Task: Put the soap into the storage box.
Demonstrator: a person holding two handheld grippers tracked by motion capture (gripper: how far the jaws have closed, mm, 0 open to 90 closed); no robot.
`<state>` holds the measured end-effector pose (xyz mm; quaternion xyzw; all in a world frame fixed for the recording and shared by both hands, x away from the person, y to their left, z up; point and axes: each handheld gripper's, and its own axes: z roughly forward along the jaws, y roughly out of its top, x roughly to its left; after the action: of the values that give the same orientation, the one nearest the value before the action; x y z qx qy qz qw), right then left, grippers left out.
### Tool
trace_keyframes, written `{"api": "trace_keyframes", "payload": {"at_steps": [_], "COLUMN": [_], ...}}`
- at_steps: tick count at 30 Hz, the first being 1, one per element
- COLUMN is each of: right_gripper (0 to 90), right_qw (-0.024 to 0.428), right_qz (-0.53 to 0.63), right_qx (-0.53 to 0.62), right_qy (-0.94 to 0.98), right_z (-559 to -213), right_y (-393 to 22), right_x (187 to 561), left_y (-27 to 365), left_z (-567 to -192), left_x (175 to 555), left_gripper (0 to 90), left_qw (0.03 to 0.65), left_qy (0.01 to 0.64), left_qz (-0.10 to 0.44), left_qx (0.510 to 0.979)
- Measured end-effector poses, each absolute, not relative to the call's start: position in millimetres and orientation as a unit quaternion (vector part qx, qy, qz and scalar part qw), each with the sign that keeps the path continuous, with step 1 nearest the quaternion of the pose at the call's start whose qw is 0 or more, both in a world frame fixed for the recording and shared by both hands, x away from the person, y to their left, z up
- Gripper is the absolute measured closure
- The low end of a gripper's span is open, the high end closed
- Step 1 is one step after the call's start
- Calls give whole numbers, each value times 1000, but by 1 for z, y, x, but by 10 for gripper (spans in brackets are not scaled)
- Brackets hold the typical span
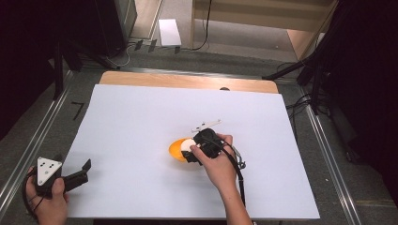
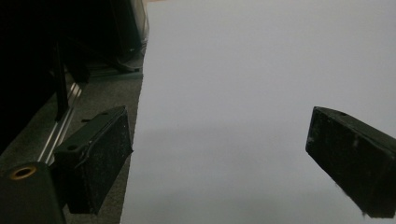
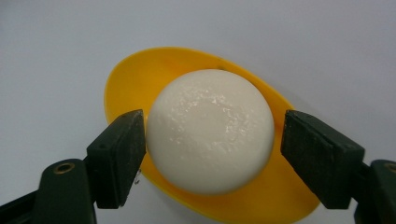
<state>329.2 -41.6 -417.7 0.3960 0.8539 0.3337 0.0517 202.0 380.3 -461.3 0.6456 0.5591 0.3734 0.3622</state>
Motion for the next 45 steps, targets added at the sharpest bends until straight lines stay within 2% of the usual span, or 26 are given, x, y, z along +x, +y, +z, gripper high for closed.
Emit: {"api": "trace_keyframes", "payload": {"at_steps": [7,8,10,13,45], "right_gripper": [127,109,52,22,4], "right_qw": [63,76,74,72,95], "right_qz": [352,354,357,359,366], "right_qx": [399,405,411,412,468], "right_qy": [844,840,836,835,798], "right_z": [-413,-411,-411,-411,-420], "right_y": [-56,-62,-66,-72,-155], "right_x": [327,326,326,326,317], "left_y": [380,380,380,380,380], "left_z": [-461,-461,-461,-461,-461], "left_x": [202,202,202,202,201], "left_gripper": [72,72,72,72,74], "left_qw": [362,361,362,362,362], "left_qy": [559,559,559,559,559], "left_qz": [375,375,376,376,377], "left_qx": [645,645,645,645,644]}}
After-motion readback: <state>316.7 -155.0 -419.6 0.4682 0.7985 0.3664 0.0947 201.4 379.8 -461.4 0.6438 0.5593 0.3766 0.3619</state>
